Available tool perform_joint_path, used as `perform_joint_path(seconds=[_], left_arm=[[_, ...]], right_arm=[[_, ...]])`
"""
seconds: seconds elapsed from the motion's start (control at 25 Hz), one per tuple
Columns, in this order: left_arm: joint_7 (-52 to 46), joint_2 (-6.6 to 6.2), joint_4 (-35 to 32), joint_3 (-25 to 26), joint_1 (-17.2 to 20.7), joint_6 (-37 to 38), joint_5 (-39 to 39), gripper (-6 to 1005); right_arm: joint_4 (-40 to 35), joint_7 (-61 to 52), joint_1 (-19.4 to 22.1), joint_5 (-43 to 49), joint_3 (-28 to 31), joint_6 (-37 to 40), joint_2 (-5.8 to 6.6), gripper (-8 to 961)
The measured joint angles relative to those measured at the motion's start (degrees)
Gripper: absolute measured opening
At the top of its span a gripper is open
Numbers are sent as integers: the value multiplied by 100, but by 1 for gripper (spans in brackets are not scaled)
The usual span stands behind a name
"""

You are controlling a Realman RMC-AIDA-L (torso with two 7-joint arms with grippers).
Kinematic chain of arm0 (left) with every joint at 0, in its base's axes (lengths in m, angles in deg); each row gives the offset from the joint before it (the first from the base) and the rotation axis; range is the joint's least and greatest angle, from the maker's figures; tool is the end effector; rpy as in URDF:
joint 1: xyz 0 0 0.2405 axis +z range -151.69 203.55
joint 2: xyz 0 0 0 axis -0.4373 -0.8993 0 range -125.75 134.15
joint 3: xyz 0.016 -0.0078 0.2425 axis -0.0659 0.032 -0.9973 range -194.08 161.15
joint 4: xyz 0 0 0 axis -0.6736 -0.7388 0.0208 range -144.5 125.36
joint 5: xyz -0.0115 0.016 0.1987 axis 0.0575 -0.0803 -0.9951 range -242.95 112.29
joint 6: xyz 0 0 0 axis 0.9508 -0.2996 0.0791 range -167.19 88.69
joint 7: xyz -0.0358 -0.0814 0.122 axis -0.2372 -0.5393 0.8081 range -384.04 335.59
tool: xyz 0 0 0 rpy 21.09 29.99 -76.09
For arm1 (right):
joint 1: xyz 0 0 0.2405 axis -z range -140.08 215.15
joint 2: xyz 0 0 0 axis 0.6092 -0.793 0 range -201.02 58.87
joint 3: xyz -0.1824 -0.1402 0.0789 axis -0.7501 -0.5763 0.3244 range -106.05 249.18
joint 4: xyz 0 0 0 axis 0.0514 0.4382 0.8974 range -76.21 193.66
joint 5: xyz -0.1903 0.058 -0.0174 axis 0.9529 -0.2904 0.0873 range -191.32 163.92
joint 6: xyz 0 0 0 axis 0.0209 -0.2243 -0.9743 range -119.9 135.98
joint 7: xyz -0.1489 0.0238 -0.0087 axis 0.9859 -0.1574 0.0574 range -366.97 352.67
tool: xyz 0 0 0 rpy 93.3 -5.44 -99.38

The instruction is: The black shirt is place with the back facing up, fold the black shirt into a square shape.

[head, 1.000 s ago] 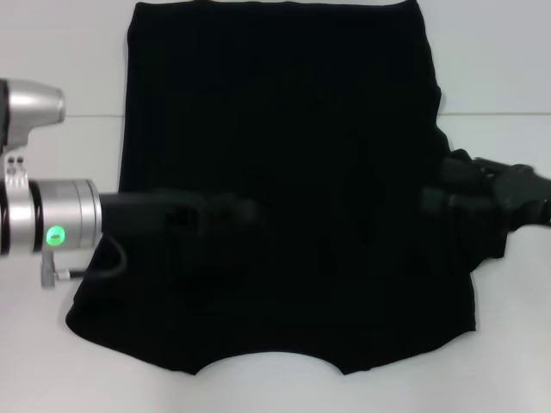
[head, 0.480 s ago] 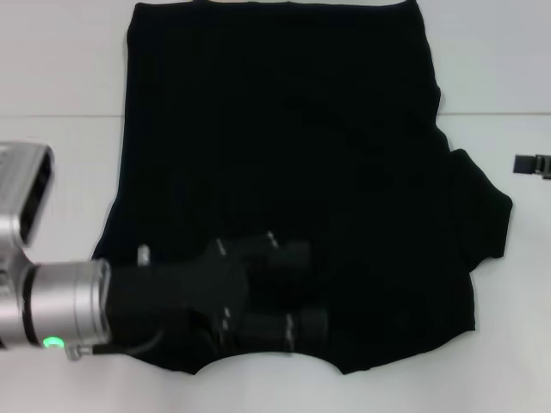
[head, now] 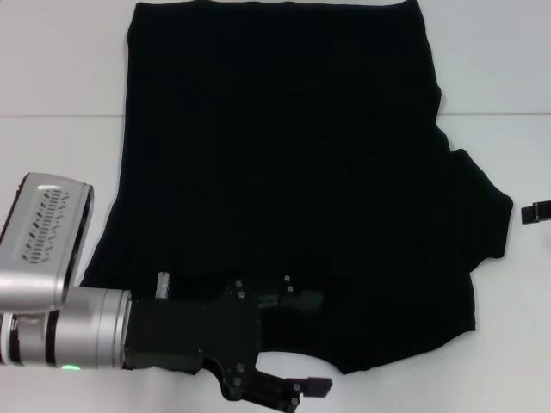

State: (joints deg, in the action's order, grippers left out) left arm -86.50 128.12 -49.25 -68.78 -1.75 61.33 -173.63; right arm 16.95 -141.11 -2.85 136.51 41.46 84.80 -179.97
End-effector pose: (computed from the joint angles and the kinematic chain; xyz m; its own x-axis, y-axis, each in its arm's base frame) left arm -0.1979 0.2671 -0.0406 0.8231 0.0397 0.5665 0.0500 -0.9987 -0.0026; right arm 0.3057 0.3830 0.0928 0.3396 -0.8707 -0.3557 -0.9064 -0.2021 -0.3709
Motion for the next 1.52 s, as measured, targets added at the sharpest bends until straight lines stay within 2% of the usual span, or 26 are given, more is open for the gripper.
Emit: perform_joint_path(seconds=[0.28,0.6,0.88,1.2,1.32,1.52], left_arm=[[35,0,12,-4,-12,-141,-7,935],[40,-7,11,16,-48,-141,-7,932],[29,-28,11,66,-79,-154,-4,933],[8,-41,3,151,-80,-163,13,933],[-27,-45,3,217,-80,-141,4,933],[-38,-51,3,266,-71,-88,9,933]], right_arm=[[465,-116,-191,83,-179,-497,-46,826],[920,-122,-379,90,-300,-1210,-161,823],[982,-125,-409,96,-343,-1533,-283,820],[1129,-134,-409,97,-454,-1808,-367,816],[1172,-135,-413,97,-477,-1844,-380,615],[1147,-137,-416,94,-479,-1847,-383,474]])
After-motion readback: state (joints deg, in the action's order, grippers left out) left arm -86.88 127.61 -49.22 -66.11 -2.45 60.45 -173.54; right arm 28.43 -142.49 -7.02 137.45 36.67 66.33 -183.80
